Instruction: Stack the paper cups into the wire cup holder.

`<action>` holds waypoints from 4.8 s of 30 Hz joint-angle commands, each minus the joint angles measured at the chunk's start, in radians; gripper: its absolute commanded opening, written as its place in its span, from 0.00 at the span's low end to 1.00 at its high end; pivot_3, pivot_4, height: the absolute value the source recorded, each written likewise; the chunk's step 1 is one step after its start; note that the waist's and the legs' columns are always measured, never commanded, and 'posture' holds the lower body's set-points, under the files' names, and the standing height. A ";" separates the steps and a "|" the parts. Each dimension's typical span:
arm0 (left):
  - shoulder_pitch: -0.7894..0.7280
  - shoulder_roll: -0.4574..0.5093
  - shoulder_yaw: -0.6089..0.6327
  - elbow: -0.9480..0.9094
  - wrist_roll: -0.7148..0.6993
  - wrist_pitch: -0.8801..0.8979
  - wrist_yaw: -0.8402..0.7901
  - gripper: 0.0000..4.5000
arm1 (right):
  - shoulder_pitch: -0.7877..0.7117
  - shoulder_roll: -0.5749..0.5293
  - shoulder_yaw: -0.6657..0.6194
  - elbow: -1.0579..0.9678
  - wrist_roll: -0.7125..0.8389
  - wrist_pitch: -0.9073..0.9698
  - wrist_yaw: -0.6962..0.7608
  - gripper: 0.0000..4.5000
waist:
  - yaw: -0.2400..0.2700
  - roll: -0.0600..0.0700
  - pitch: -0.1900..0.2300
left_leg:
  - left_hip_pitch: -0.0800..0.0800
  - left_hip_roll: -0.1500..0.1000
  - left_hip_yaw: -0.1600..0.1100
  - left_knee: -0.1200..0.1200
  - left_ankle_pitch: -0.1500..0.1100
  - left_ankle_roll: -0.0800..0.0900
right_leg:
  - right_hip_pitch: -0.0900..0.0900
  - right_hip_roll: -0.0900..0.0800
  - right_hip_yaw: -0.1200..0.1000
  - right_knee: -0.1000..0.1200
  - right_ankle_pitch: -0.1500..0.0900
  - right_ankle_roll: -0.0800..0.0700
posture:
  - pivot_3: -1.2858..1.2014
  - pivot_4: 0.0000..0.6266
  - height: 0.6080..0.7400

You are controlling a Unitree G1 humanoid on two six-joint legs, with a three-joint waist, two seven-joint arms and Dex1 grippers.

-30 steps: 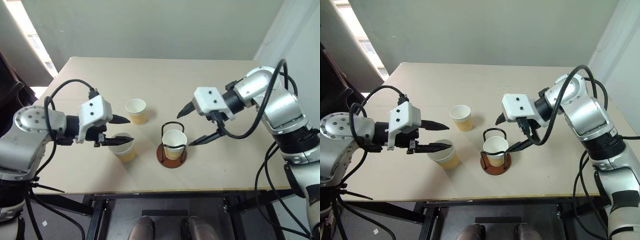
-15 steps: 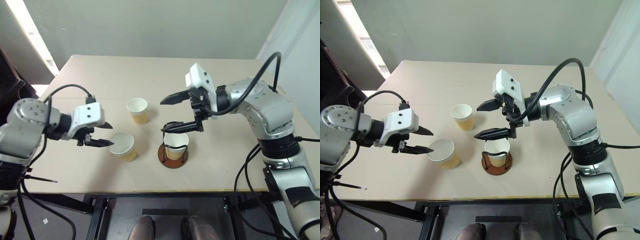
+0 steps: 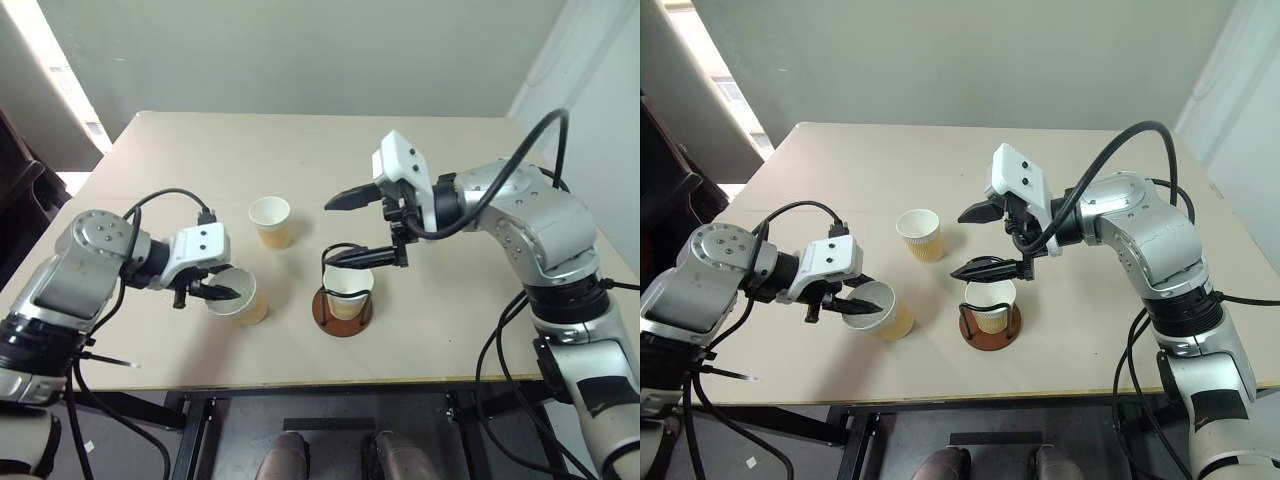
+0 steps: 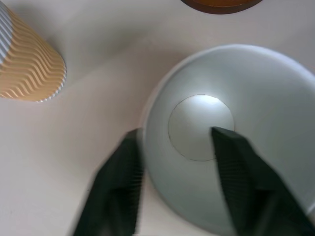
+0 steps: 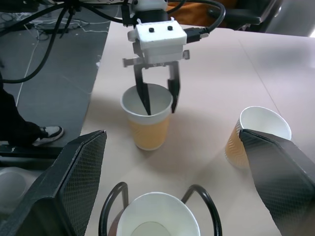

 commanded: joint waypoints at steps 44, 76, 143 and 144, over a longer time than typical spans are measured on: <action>-0.845 -0.363 -0.544 0.419 -0.377 -0.464 -0.226 0.01 | 0.299 -0.518 -0.280 -0.120 0.101 -0.056 0.079 1.00 | 0.026 0.004 0.001 | -0.023 -0.004 0.004 0.036 -0.008 0.025 | 0.007 -0.003 0.004 -0.020 0.013 0.036 | 0.52 0.24 1.00; -0.833 -0.481 -0.534 0.494 -0.213 -0.514 -0.226 0.44 | 0.365 -0.536 -0.453 -0.306 0.448 0.036 0.008 1.00 | 0.037 0.005 0.001 | -0.024 -0.005 0.007 0.042 -0.008 0.025 | 0.008 -0.003 0.008 -0.019 0.014 0.042 | 0.52 0.24 1.00; -0.823 -0.224 -0.371 0.257 -0.558 -0.433 -0.226 0.01 | 0.254 -0.529 -0.401 -0.137 0.270 -0.024 0.036 1.00 | 0.011 0.009 0.001 | -0.026 -0.004 0.040 0.050 -0.017 0.033 | -0.006 -0.002 0.035 -0.017 0.014 0.053 | 0.52 0.24 1.00; -0.822 -0.195 -0.434 0.231 -0.549 -0.464 -0.226 0.01 | 0.256 -0.543 -0.408 -0.126 0.261 -0.030 0.036 1.00 | 0.010 0.009 0.001 | -0.026 -0.004 0.040 0.050 -0.017 0.034 | -0.006 -0.002 0.036 -0.016 0.014 0.053 | 0.52 0.24 1.00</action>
